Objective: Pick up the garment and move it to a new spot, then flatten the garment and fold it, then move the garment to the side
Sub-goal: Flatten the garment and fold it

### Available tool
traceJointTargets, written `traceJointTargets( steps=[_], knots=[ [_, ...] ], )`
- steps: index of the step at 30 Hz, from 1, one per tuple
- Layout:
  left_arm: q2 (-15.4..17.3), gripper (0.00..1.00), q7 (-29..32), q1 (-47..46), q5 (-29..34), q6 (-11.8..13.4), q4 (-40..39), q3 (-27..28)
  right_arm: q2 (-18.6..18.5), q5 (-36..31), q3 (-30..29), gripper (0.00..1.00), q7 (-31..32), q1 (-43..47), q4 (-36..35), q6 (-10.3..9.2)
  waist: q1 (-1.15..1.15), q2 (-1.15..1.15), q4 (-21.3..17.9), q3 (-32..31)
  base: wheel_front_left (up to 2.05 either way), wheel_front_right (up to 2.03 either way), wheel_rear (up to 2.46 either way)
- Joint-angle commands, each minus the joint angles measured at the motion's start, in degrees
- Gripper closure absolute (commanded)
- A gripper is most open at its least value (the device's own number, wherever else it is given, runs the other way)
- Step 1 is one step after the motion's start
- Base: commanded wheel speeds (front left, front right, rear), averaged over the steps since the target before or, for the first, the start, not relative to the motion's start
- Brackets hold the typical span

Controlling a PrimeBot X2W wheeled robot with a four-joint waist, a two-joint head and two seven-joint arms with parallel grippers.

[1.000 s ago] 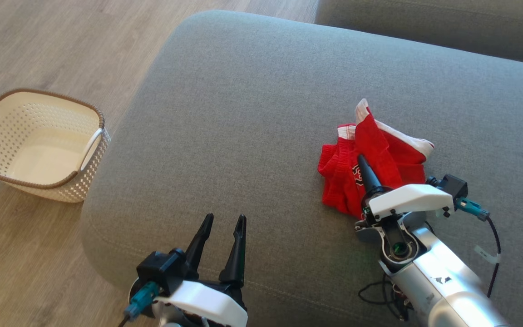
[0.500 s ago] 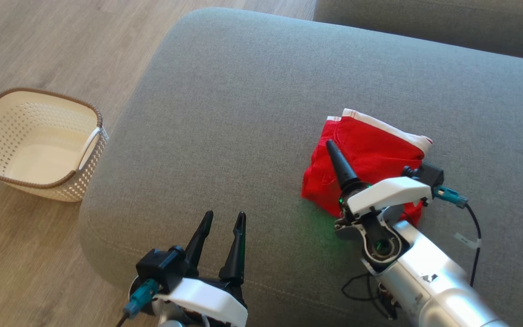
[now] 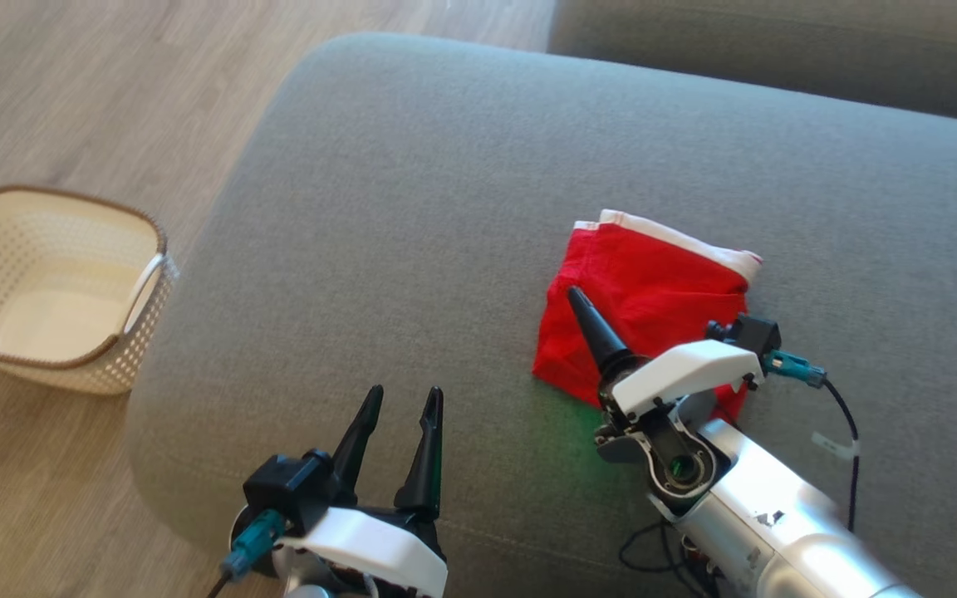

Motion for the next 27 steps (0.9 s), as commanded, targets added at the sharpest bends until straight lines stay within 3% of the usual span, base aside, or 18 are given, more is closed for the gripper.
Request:
traceJointTargets(
  steps=[1,6,11,14,17,22,23,27],
  knots=[
    [-0.1,0.0,-0.7,-1.5,0.4,0.2,-1.7,1.9,0.5,-0.4,0.5,0.0,-0.5,-1.4,-2.2,0.02,0.0,0.0,-1.1,-1.0,0.0,0.0,0.0],
    [-0.1,0.0,-0.7,-0.8,1.1,-0.1,-2.0,2.6,-3.5,-1.7,0.5,0.0,-0.4,0.8,-9.7,0.02,0.0,0.0,-3.7,-3.0,0.0,0.0,0.0],
    [-0.1,0.0,-0.7,0.2,1.5,-0.2,-2.9,3.8,-11.0,-3.8,-3.0,0.0,-1.0,3.6,-15.8,0.02,0.0,0.0,-6.7,-5.4,0.0,0.0,0.0],
    [-0.1,0.0,-0.7,0.9,1.8,-0.2,-3.7,4.7,-15.7,-13.7,-7.0,0.0,-1.2,4.8,-16.3,0.02,0.0,0.0,-8.6,-6.7,0.0,0.0,0.0],
    [-0.1,0.0,-0.7,1.2,2.3,-0.2,-4.4,5.8,-17.0,-27.9,-14.6,0.0,-1.3,7.7,-16.7,0.02,0.0,0.0,-10.2,-7.4,0.0,0.0,0.0],
    [-0.1,0.0,-0.7,1.2,2.6,-0.4,-5.3,7.5,-13.3,-49.5,-28.7,0.0,-1.3,15.8,-21.2,0.02,0.0,0.0,-12.2,-7.9,0.0,0.0,0.0],
    [-0.1,0.0,-0.7,1.2,2.7,-0.5,-5.6,8.1,-11.4,-57.7,-33.0,0.0,-1.3,19.1,-24.5,0.02,0.0,0.0,-12.8,-7.8,0.0,0.0,0.0],
    [-0.1,0.0,-0.7,1.1,2.8,-0.7,-6.1,9.0,-8.5,-69.7,-38.2,0.0,-1.3,23.5,-30.5,0.02,0.0,0.0,-13.5,-7.6,0.0,0.0,0.0]
  ],
)
